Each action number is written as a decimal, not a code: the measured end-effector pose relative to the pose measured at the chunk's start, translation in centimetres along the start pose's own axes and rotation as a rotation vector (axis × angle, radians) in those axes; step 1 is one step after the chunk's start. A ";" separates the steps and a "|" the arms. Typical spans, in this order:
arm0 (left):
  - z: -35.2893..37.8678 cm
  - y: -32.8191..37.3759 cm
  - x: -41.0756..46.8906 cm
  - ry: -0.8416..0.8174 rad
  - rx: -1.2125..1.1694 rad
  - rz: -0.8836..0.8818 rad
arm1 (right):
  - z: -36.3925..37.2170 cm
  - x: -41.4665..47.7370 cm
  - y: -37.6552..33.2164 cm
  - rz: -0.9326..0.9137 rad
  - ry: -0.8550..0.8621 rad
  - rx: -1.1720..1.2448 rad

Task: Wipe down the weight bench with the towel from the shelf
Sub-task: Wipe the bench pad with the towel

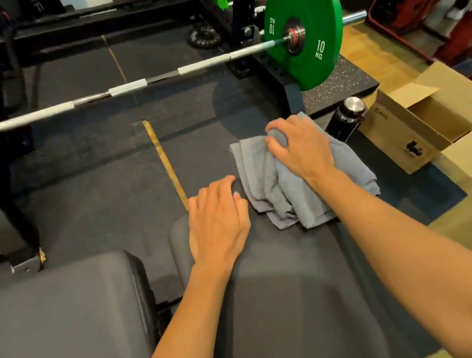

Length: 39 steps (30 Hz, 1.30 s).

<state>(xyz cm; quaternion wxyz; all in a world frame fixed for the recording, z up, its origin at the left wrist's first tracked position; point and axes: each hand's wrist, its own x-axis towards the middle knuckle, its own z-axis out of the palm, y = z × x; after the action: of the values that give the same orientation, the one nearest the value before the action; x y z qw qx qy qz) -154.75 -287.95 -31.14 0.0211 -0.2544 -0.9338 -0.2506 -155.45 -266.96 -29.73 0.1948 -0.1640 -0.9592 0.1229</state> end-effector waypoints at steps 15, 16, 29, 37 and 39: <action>-2.3 -0.1 1.2 -0.250 -0.374 -0.197 | -7.0 -17.8 -0.9 0.023 -0.024 0.000; -2.4 -0.4 1.4 -0.263 -0.445 -0.228 | -5.7 -15.8 -1.7 0.014 -0.002 -0.015; -4.7 -2.7 -0.5 -0.317 -0.413 -0.322 | -2.9 -10.1 -7.5 -0.003 -0.036 0.033; -6.6 -5.1 -2.2 -0.379 -0.477 -0.493 | -5.4 -22.2 -11.1 -0.045 -0.055 -0.041; -6.4 -5.5 -1.9 -0.365 -0.507 -0.525 | -4.4 -20.4 -12.1 -0.058 -0.051 -0.059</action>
<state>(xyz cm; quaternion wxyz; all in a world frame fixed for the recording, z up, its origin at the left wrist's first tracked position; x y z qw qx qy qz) -156.34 -296.03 -28.39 -0.2732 -0.0449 -0.8641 -0.4204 -139.10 -284.67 -29.03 0.1690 -0.1385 -0.9714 0.0930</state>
